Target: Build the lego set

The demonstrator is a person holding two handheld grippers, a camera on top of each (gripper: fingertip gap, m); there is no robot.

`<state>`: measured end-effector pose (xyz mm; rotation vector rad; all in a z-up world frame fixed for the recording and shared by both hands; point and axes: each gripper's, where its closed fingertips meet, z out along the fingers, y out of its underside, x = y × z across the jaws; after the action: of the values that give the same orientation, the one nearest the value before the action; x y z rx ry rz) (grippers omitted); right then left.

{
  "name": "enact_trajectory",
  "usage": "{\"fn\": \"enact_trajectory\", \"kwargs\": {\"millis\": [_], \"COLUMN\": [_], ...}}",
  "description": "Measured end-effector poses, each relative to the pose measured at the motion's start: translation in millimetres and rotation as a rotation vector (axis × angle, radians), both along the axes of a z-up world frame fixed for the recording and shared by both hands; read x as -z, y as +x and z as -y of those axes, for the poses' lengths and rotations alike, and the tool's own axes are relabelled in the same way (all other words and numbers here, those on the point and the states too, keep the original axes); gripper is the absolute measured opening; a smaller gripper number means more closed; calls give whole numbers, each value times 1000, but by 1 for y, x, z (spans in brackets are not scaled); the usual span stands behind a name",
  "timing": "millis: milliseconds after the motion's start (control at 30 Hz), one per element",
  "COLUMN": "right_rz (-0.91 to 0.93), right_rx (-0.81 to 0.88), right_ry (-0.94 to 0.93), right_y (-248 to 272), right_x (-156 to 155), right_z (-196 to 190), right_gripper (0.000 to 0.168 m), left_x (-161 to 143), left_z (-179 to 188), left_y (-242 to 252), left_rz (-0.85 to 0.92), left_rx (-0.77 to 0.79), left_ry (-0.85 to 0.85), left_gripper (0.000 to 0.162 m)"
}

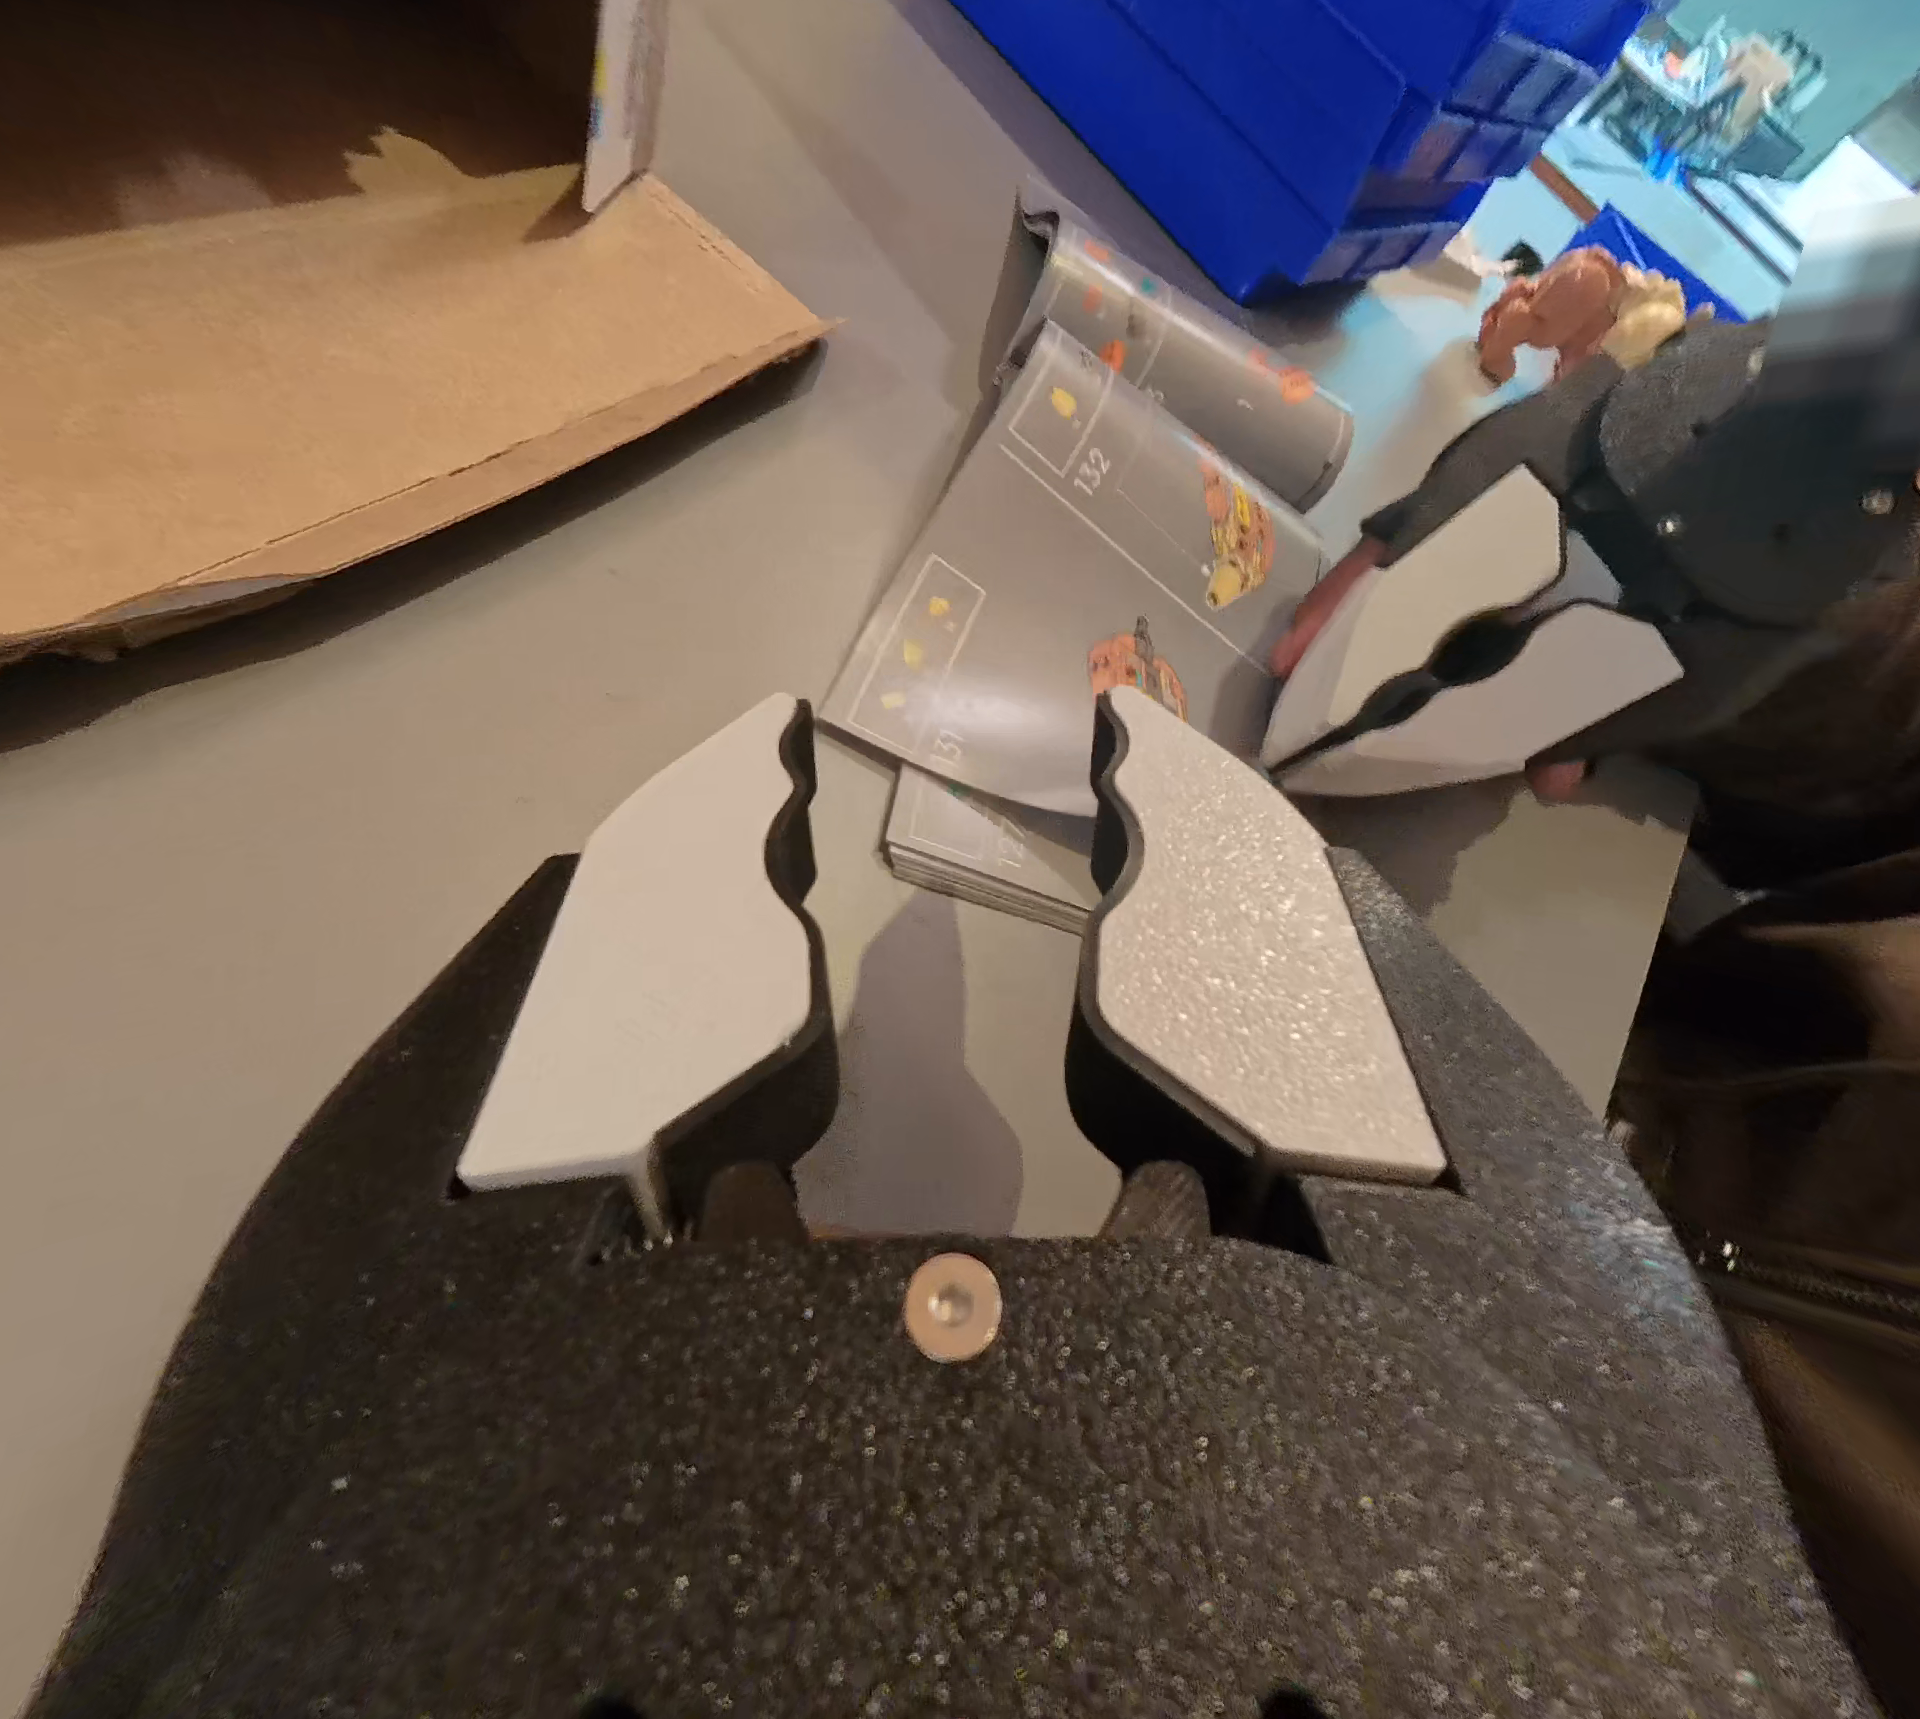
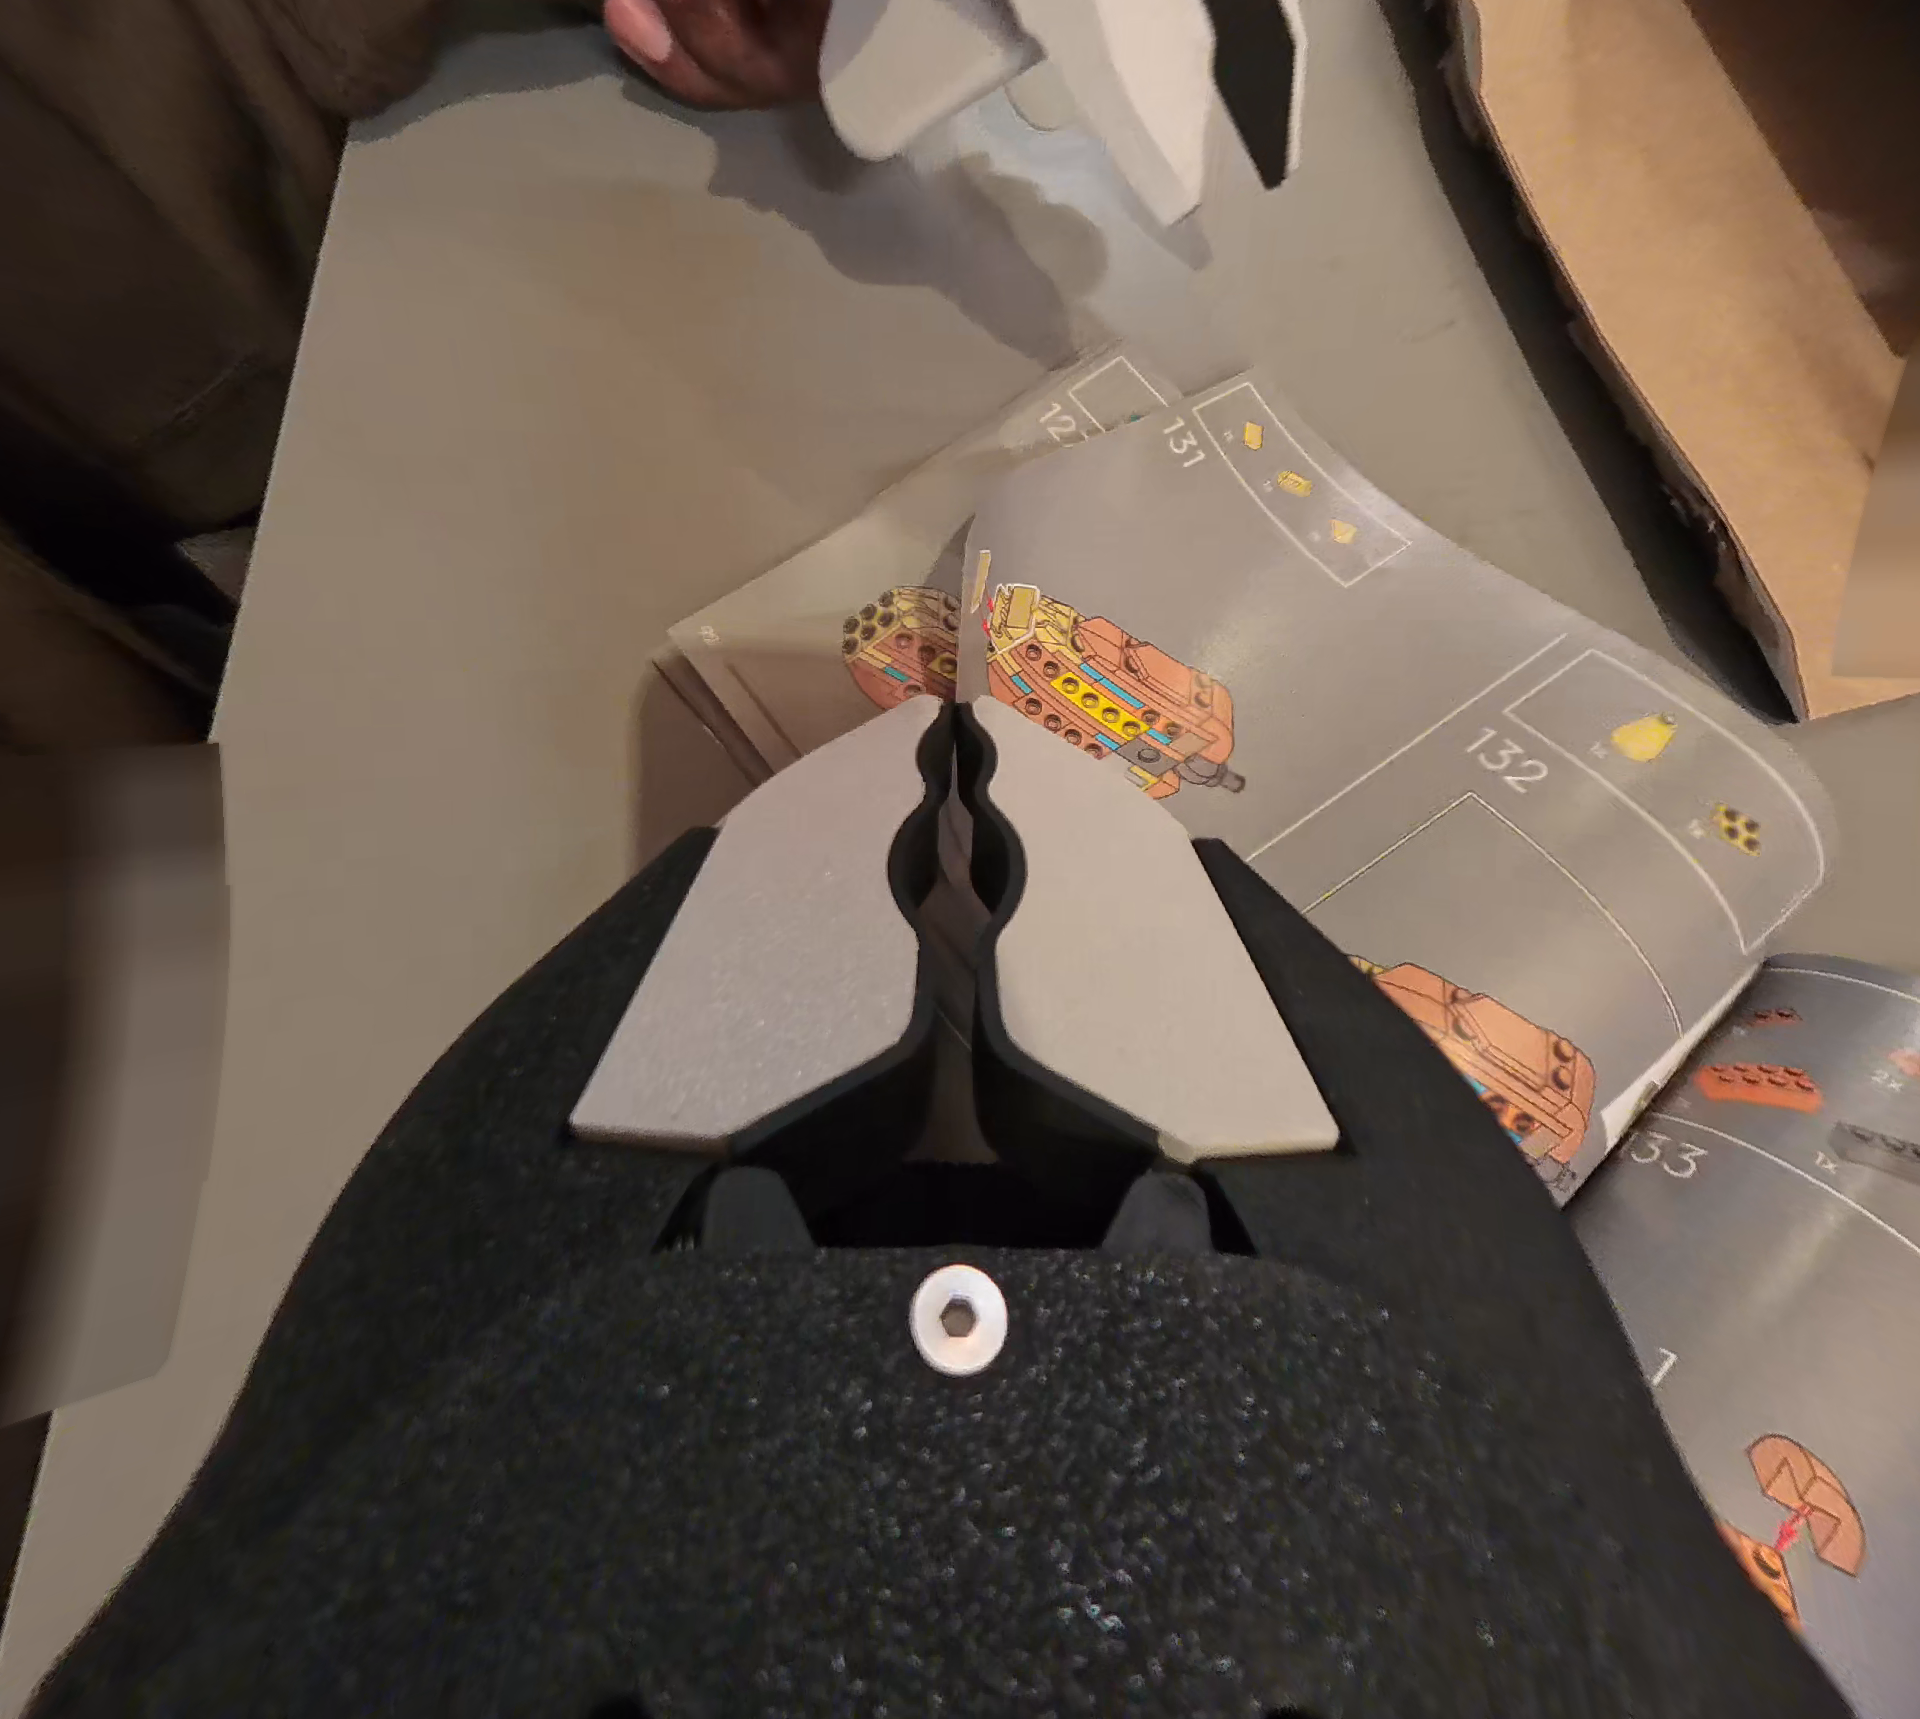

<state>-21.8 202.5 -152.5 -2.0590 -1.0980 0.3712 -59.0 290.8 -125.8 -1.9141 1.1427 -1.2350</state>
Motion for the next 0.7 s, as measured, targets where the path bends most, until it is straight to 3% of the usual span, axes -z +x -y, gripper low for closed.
{"fn": "enact_trajectory", "kwargs": {"millis": [333,533,700], "right_rz": [-86,-186,-200], "right_rx": [215,561,822], "right_ry": [145,294,328], "right_y": [43,133,207], "right_x": [-40,-74,-72], "right_z": [-21,-24,0], "right_gripper": [0,1,7], "left_x": [-1,-1,-1], "left_z": [-1,-1,-1], "left_y": [0,0,0], "left_rz": [13,12,12], "left_rx": [-3,0,-1], "left_ry": [-5,-4,-4], "left_gripper": [51,51,51]}}
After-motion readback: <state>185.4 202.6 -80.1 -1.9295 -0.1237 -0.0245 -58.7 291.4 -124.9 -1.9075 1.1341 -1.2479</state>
